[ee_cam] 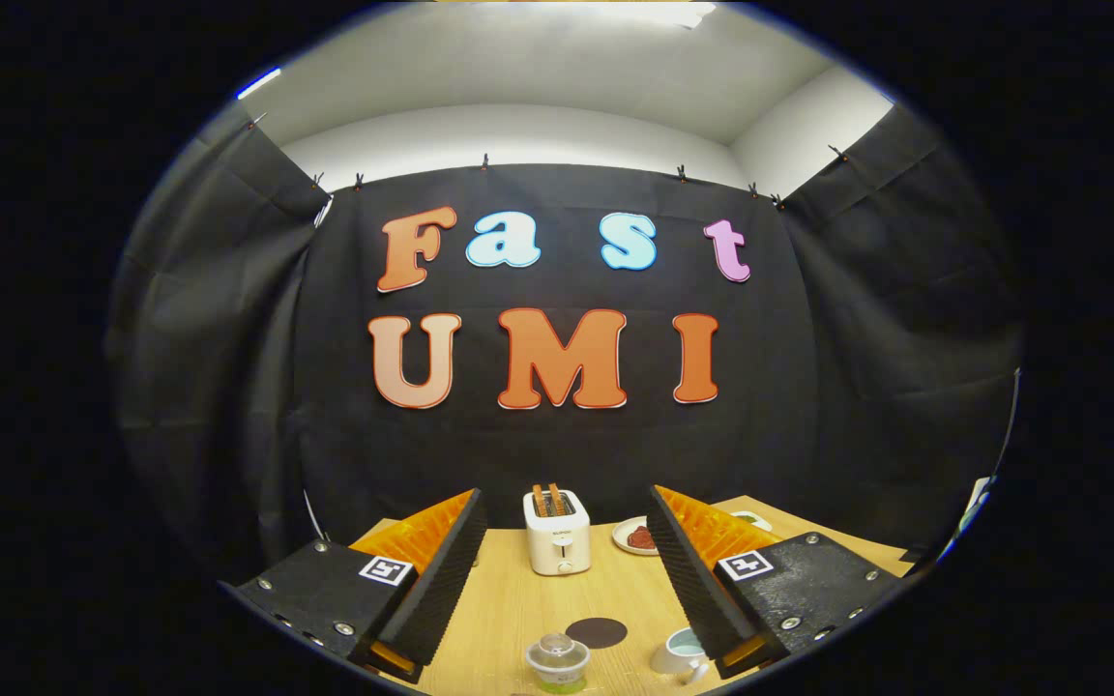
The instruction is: Take the bottle from table, then pour the juice into the cup, finally place the bottle on the coaster
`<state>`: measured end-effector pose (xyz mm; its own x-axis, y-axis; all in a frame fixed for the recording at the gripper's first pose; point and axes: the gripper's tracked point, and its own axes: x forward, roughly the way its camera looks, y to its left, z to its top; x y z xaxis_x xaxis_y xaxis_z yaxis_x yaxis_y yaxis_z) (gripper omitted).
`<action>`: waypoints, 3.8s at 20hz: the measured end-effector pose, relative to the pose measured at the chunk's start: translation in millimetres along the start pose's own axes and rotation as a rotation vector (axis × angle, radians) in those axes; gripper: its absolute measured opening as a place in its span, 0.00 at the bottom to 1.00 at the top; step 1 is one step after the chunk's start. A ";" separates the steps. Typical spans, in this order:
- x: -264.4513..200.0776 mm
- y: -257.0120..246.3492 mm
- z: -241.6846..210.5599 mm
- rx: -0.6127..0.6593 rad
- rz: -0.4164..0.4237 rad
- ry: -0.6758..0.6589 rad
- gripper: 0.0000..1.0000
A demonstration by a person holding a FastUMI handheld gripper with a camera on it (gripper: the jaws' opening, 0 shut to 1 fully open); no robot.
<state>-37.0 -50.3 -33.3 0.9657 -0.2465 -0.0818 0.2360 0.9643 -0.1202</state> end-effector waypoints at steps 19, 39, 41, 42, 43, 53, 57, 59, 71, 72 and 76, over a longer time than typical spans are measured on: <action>1.6 10.7 -161.3 -0.059 -0.016 0.265 0.99; 2.4 23.5 -286.5 -0.099 -0.009 0.431 1.00; 1.3 24.4 -292.8 -0.087 -0.005 0.440 1.00; 1.1 24.4 -294.1 -0.079 -0.003 0.440 1.00; 2.3 25.9 -296.6 -0.078 -0.004 0.437 0.98; 1.2 28.1 -284.7 0.025 -0.010 0.441 0.55; 7.5 39.6 -264.5 0.201 0.018 0.419 0.55; 7.8 40.9 -257.1 0.265 0.019 0.420 0.55; 37.3 46.5 -197.3 0.847 0.050 0.344 0.56; 40.5 46.3 -195.3 0.884 0.053 0.343 0.56; 45.5 50.2 -194.2 1.021 0.059 0.350 0.56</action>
<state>-2.3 -32.0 -235.2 0.9320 -0.0547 -0.3584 0.3256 0.5609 0.7611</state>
